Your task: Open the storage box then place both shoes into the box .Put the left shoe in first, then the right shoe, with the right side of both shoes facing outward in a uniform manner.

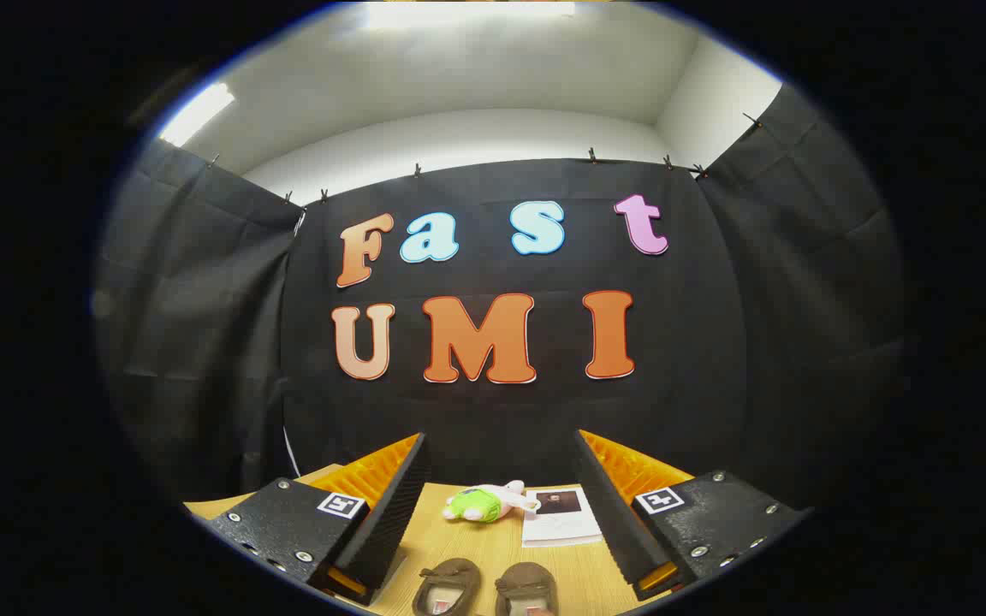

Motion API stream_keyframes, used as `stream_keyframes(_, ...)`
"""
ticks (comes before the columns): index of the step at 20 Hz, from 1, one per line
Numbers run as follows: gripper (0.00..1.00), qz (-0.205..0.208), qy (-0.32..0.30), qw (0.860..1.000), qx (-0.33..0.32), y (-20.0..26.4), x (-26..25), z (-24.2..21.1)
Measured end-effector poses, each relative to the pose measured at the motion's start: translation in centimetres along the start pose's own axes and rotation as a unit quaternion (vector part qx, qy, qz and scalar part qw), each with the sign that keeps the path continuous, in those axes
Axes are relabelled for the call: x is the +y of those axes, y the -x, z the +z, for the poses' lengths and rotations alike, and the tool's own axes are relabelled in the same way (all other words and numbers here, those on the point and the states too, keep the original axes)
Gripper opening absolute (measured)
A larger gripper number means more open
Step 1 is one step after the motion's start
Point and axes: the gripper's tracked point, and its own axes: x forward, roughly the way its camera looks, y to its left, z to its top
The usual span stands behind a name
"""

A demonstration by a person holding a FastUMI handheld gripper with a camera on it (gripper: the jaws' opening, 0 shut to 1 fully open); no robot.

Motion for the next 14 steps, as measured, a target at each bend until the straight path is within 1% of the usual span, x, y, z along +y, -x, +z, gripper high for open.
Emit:
stream_keyframes(5, 0.99, 0.010, 0.009, 1.000, -0.003, 0.04, 0.96, 0.11)
stream_keyframes(14, 0.99, 0.011, -0.003, 1.000, 0.004, -0.01, 0.50, -0.27)
